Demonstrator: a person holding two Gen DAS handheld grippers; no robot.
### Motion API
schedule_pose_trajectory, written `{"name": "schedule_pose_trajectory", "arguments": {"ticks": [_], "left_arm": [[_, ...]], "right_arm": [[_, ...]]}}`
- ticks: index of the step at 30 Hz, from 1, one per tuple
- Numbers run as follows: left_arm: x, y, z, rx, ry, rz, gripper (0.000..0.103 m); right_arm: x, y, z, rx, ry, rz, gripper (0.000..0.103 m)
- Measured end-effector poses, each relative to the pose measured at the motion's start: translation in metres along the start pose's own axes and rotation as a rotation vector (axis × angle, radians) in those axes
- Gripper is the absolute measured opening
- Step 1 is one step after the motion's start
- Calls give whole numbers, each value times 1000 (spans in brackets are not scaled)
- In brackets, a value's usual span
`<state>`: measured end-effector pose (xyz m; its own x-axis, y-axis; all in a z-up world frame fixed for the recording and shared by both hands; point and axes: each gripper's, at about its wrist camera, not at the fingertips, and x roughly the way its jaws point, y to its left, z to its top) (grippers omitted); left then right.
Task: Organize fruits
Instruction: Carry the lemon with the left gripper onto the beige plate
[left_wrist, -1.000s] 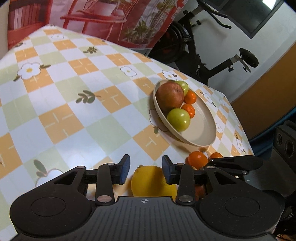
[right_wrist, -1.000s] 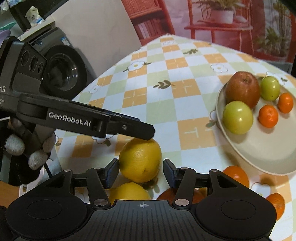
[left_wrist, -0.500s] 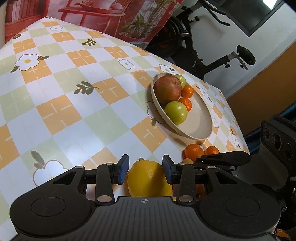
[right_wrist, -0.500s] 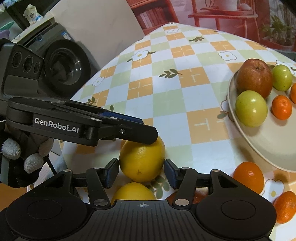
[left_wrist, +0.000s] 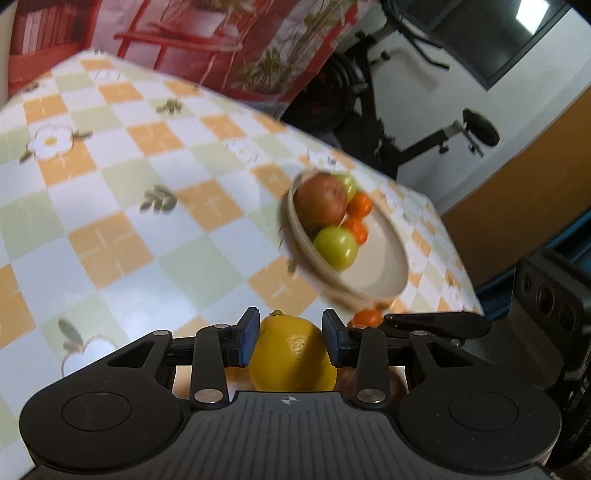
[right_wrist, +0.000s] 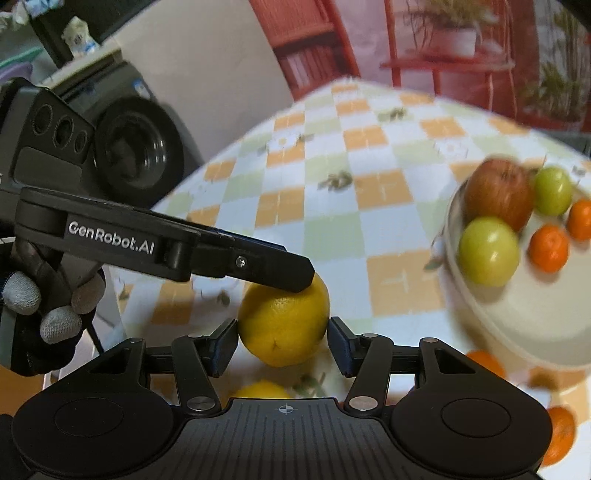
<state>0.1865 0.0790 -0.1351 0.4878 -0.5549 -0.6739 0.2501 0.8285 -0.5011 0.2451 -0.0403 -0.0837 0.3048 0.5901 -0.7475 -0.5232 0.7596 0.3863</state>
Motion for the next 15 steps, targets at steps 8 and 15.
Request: {"name": "schedule_pose_trajectory", "arguments": {"ticks": [8,15], "left_arm": [[0,-33,26,55,-75,-9,39],[23,-72,46,134,-59,-11,38]], "right_arm": [[-36,-13,6,-63,-172,-49,49],[-63,-44,-2,-32,-248,-66,49]]}}
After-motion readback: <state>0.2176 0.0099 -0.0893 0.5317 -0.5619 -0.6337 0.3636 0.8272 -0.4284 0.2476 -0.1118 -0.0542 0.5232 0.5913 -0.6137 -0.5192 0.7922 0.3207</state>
